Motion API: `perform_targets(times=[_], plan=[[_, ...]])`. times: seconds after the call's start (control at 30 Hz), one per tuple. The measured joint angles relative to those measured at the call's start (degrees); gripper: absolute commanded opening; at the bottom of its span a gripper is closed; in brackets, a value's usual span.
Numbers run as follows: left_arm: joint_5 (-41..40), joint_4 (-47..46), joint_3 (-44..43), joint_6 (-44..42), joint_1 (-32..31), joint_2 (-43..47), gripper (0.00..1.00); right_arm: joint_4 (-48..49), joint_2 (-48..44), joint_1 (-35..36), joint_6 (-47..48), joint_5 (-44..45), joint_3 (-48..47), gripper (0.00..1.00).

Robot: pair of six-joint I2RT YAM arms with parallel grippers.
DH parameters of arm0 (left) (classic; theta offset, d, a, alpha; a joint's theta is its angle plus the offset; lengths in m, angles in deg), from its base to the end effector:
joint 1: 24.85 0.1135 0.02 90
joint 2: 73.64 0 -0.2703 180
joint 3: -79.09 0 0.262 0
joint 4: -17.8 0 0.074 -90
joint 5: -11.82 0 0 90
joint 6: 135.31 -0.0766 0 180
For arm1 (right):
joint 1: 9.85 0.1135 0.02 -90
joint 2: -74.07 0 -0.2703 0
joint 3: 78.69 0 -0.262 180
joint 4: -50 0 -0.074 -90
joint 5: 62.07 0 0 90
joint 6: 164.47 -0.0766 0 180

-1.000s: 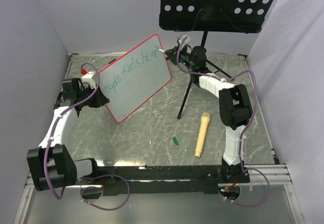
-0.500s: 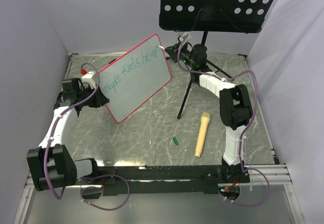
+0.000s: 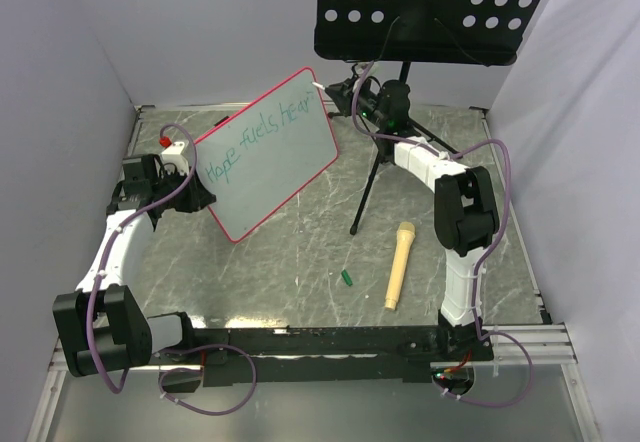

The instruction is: Write a sentence on the whiteboard

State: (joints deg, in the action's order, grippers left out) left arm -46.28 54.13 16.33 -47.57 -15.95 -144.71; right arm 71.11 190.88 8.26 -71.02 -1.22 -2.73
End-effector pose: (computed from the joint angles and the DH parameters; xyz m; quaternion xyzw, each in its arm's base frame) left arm 0.2933 0.0050 0.2336 0.0544 0.8918 -0.2163 0.3936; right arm 0.4986 0.2023 0.3173 -0.3054 0.5860 0.2566 0.7053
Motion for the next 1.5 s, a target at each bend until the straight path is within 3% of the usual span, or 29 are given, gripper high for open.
perform_targets(times=[1.5], plan=[[0.0, 0.0, 0.0, 0.0, 0.0, 0.0, 0.01, -4.0, 1.7, 0.1, 1.1, -1.5, -1.8, 0.0]])
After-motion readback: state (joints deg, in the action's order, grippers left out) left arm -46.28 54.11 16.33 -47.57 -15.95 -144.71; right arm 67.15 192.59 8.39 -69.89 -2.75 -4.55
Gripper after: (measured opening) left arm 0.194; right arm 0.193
